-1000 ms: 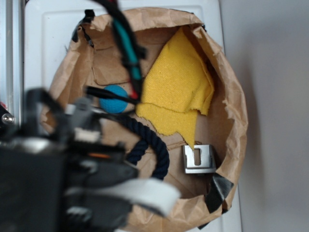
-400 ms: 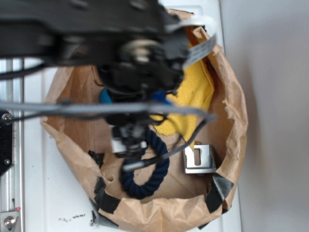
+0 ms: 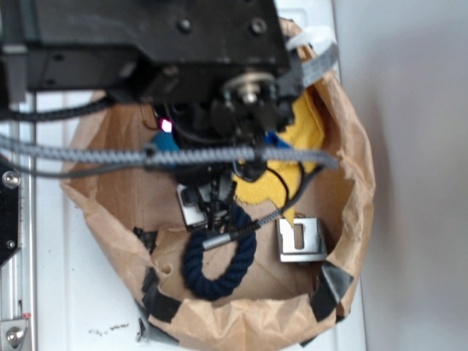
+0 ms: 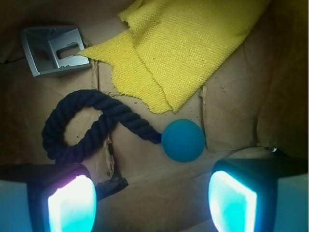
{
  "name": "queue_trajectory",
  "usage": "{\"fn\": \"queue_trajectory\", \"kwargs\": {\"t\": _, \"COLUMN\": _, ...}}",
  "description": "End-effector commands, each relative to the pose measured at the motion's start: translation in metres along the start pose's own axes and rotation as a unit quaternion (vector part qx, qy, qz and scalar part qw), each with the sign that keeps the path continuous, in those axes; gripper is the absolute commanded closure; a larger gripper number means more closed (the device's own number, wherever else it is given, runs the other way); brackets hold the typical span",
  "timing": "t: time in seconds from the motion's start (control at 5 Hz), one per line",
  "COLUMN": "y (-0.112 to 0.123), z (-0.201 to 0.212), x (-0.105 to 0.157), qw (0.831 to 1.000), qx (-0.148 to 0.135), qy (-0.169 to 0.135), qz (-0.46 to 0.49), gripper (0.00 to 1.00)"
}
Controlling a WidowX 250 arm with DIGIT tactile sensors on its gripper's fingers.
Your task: Grab the blue rope.
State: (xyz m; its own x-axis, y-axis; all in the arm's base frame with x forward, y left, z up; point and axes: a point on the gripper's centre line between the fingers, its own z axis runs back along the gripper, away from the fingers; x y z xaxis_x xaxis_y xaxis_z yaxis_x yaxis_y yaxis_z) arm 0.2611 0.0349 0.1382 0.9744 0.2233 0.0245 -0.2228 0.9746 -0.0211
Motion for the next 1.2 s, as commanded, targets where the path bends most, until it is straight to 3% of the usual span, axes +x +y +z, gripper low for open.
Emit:
{"fn": "queue_trajectory", "kwargs": {"t": 0.0, "y": 0.005, "z": 0.04, "x": -0.046, "qw": 0.985, "qx": -0.09, "qy": -0.141, "qz": 0.032, "gripper": 0.0}}
{"fn": "queue_trajectory", "kwargs": {"t": 0.2, "y": -0.007, "z": 0.027, "x": -0.066, "qw": 0.968, "qx": -0.116, "qy": -0.179, "qz": 0.131, "gripper": 0.0}}
{"fn": "queue_trajectory", "kwargs": {"t": 0.4, "y": -0.031, "z": 0.004, "x": -0.07, "qw": 0.979, "qx": -0.108, "qy": -0.149, "qz": 0.09, "gripper": 0.0}}
{"fn": "queue_trajectory", "kwargs": {"t": 0.6, "y": -0.02, "z": 0.0, "x": -0.016, "qw": 0.981, "qx": -0.11, "qy": -0.117, "qz": 0.11, "gripper": 0.0}}
{"fn": "queue_trajectory", "kwargs": {"t": 0.8, "y": -0.006, "z": 0.012, "x": 0.037, "qw": 0.977, "qx": -0.105, "qy": -0.106, "qz": 0.154, "gripper": 0.0}}
{"fn": "queue_trajectory", "kwargs": {"t": 1.0, "y": 0.007, "z": 0.024, "x": 0.089, "qw": 0.969, "qx": -0.118, "qy": -0.102, "qz": 0.192, "gripper": 0.0}}
